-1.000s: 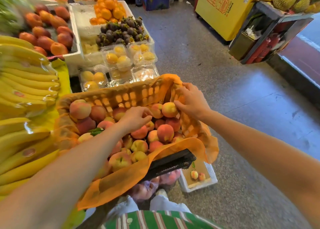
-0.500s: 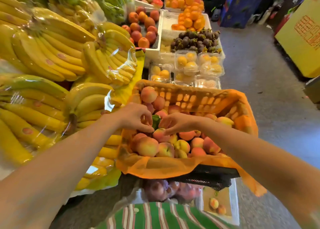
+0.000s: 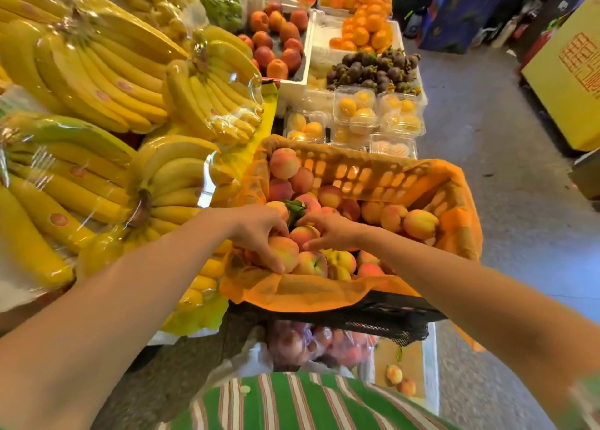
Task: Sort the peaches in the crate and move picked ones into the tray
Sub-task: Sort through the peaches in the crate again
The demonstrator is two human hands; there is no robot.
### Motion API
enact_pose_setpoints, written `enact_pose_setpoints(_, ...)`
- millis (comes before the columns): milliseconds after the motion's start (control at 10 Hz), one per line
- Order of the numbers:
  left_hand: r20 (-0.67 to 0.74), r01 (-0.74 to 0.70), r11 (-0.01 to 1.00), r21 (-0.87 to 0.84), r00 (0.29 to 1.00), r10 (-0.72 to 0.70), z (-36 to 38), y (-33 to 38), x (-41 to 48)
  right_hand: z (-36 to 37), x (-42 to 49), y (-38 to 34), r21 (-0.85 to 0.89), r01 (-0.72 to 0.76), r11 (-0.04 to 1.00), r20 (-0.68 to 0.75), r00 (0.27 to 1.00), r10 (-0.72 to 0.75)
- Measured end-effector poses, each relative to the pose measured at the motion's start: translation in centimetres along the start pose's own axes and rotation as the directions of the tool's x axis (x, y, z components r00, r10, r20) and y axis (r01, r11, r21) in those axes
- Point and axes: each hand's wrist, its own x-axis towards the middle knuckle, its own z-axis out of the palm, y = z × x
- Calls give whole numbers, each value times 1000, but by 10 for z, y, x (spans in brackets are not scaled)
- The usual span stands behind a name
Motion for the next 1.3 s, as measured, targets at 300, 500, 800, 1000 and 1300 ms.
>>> enact_pose_setpoints(300, -119, 11, 803, -595, 988, -102, -9, -4, -11, -8, -16, 5, 281, -10, 960, 29, 1000, 2)
enact_pose_setpoints(500, -105, -66, 425, -903, 992, -69, -20, 4, -3, -50, -54, 26, 705, -96, 703, 127, 992, 8)
enact_pose_setpoints(800, -72, -79, -123, -989, 996, -58, -34, 40, 42, -61, -94, 50, 928, -201, 315, 191, 980, 63)
enact_pose_setpoints(1000, -59, -65, -45, -997, 990, -125, -40, 57, 69, -66, -105, 71, 943, -150, 297, 137, 989, 64)
enact_pose_setpoints(1300, -34, -36, -206, -978, 999, -11, -49, 55, 88, -86, -121, 92, 930, -92, 356, 24, 981, 190)
